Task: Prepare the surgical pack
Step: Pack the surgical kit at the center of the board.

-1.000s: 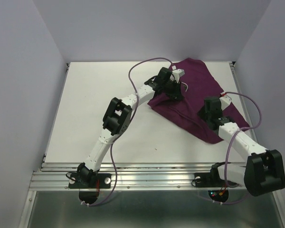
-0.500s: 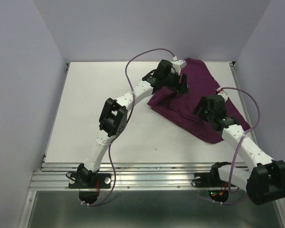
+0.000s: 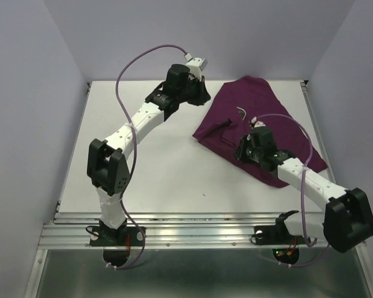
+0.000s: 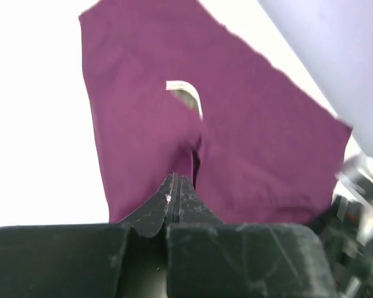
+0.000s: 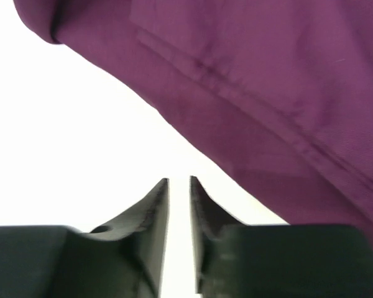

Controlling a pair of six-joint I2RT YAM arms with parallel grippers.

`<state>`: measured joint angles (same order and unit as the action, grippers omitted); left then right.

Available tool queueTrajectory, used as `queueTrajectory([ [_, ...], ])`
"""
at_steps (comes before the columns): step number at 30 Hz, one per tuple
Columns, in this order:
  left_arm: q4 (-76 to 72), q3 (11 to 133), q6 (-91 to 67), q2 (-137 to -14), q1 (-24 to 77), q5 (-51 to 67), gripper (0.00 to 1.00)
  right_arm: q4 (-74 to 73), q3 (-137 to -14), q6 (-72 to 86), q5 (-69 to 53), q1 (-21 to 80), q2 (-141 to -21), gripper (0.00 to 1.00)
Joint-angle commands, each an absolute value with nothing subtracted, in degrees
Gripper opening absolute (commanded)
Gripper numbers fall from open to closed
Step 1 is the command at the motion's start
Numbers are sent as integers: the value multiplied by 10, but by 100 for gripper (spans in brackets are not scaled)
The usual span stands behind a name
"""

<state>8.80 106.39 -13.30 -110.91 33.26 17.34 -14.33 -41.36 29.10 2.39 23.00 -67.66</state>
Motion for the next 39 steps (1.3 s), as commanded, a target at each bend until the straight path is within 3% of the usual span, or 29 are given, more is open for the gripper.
queueTrajectory([
  [1, 79, 964, -127, -1040, 345, 166, 0, -106, -449, 283, 15, 244, -717, 22],
  [7, 110, 841, -111, -995, 355, 218, 0, -147, -477, 314, 92, 244, -778, 15],
  [13, 100, 811, -124, -1016, 361, 237, 0, -176, -490, 312, 141, 244, -791, 14],
  [26, 144, 919, -120, -1129, 360, 143, 0, -183, -491, 304, 157, 239, -829, 14],
  [39, 188, 1052, -100, -1220, 344, 102, 0, -166, -549, 270, 192, 151, -877, 11],
])
